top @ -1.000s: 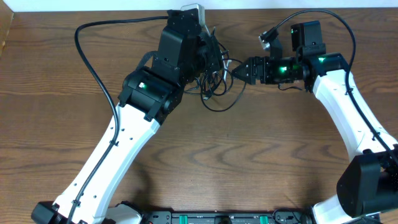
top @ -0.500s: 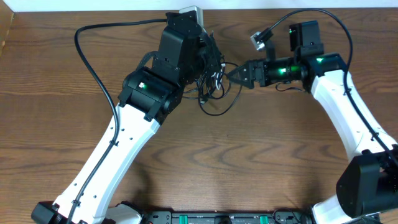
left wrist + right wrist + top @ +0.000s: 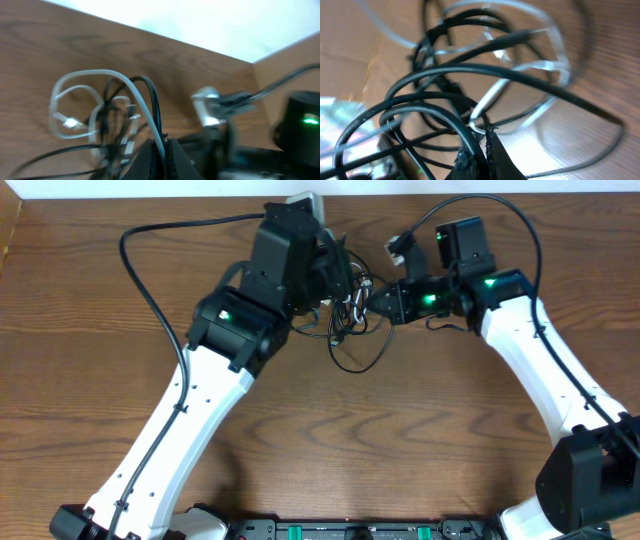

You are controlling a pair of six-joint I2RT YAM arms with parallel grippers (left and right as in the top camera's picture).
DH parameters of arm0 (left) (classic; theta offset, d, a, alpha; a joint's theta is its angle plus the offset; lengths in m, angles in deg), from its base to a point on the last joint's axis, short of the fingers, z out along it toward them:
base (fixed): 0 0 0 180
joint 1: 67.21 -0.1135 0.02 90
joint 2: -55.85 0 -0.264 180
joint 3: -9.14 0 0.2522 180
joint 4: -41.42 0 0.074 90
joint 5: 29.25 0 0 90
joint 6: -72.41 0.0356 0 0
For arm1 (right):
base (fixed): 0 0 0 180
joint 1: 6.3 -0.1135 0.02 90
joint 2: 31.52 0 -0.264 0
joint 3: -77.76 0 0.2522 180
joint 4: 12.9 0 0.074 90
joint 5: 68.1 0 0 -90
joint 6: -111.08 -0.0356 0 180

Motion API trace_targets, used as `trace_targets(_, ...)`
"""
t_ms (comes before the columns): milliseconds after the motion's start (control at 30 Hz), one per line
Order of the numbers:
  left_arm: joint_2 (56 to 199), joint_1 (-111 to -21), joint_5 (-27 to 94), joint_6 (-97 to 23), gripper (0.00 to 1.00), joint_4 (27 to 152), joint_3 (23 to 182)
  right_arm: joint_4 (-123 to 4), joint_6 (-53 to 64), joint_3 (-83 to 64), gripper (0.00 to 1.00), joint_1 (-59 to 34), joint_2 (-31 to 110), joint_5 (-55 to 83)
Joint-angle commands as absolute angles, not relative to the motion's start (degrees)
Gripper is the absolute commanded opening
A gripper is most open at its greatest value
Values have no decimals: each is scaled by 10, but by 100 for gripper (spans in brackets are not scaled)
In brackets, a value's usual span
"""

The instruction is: Untangle cables

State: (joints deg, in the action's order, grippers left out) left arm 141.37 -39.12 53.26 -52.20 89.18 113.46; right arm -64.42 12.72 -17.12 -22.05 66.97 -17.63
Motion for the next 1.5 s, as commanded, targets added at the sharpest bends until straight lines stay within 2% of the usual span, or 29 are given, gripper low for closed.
trace_targets(0,1414,-426,573,-506,8,919,1146,-660,117,-169,1,-176,642,-118)
trace_targets(267,1414,-510,694,-444,8,991,1146,-750,117,-169,1,-27,587,-80)
trace_targets(867,1416,-668,731,-371,8,1018,1146,-818,79,-169,1,240,586,-85)
trace_targets(1133,1416,-691,725,-371,8,1019,1146,-827,78,-169,1,253,588,-87)
trace_targets(1367,1417,-691,595,-370,8,1019,1144,-831,88,-169,1,218,588,-84)
trace_targets(1467,1417,-684,489,-345,8,1019,1143,-835,94,-169,1,205,588,-79)
